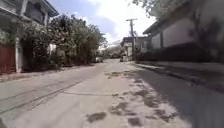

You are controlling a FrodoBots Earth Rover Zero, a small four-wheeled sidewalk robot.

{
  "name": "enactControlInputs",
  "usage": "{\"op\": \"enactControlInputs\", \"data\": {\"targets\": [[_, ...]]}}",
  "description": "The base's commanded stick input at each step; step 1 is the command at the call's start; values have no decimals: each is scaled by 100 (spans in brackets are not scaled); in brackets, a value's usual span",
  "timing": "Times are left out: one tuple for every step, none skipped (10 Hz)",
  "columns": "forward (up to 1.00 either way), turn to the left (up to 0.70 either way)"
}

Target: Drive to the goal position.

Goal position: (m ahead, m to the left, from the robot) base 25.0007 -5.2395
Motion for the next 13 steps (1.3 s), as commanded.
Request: {"op": "enactControlInputs", "data": {"targets": [[100,-40],[100,-40],[100,-40],[100,-32],[100,-20],[100,-10],[100,0],[100,0],[100,0],[100,0],[100,0],[100,0],[100,0]]}}
